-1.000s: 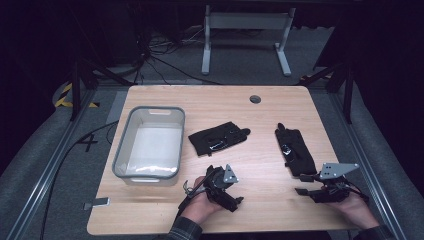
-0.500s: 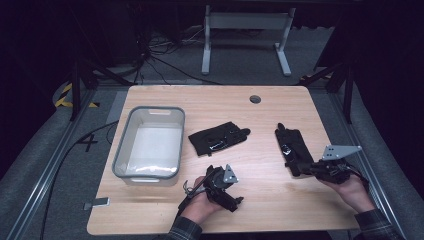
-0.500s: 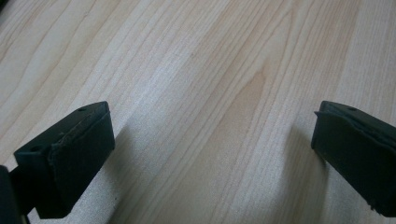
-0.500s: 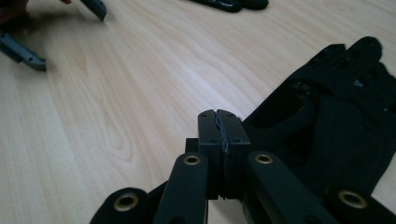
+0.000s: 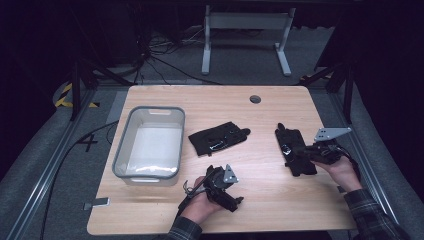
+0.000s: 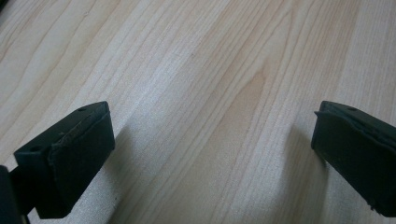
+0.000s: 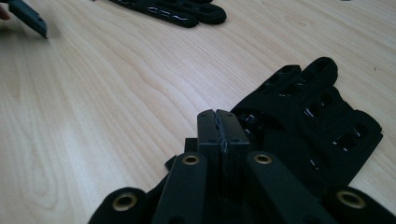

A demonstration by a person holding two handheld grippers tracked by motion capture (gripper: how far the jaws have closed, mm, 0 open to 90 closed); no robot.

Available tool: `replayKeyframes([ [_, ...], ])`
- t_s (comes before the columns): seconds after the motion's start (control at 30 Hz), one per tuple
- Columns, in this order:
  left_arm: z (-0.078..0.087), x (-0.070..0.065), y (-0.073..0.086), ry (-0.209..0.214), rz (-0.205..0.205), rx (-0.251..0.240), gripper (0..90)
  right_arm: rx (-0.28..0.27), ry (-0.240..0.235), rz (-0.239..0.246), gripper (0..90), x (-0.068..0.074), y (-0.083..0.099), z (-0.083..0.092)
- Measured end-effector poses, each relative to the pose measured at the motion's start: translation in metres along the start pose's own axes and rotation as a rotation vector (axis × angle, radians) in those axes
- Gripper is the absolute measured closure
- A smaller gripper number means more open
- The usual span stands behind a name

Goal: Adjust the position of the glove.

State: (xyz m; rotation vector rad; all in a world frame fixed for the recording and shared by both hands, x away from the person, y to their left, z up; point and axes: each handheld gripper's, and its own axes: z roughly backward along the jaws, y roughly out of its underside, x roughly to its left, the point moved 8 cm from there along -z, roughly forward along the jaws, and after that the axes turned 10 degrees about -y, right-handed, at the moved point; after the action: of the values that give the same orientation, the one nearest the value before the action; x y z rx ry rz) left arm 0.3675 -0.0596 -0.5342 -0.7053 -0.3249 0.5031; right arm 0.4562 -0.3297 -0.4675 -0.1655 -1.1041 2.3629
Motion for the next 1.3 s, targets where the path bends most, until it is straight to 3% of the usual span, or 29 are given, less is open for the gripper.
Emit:
replayKeyframes([
  [0.23, 0.000, 0.000, 0.000, 0.000, 0.000, 0.000, 0.0, 0.001, 0.027, -0.010, 89.8, -0.022, -0.007, -0.013],
  [0.6, 0.000, 0.000, 0.000, 0.000, -0.001, 0.000, 0.0, 0.028, 0.047, -0.036, 89.8, -0.042, -0.005, -0.029],
  [0.83, 0.000, 0.000, 0.000, 0.000, 0.000, 0.000, 0.0, 0.066, 0.042, -0.038, 89.8, -0.046, 0.001, -0.040],
  [0.87, 0.000, 0.000, 0.000, 0.000, 0.000, 0.001, 0.0, 0.092, 0.045, -0.038, 89.8, -0.047, 0.005, -0.044],
  [1.3, 0.000, 0.000, 0.000, 0.000, 0.000, 0.000, 0.0, 0.099, 0.047, -0.047, 90.0, -0.042, 0.009, -0.044],
])
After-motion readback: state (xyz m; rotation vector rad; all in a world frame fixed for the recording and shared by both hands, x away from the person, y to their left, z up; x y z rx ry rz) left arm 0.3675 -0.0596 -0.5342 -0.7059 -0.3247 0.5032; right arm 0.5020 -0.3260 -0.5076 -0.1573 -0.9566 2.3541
